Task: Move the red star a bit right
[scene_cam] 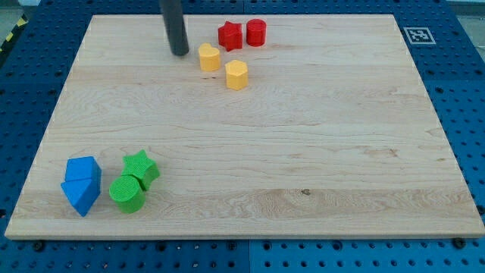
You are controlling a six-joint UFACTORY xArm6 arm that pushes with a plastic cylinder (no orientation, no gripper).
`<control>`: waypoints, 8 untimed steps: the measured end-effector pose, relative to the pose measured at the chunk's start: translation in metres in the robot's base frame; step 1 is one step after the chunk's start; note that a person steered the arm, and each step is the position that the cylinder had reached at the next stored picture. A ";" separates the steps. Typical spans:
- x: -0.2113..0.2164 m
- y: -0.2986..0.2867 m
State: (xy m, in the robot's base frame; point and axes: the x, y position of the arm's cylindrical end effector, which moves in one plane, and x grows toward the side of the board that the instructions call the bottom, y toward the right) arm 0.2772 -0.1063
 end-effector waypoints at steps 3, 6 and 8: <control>-0.032 0.089; -0.070 0.112; -0.074 0.161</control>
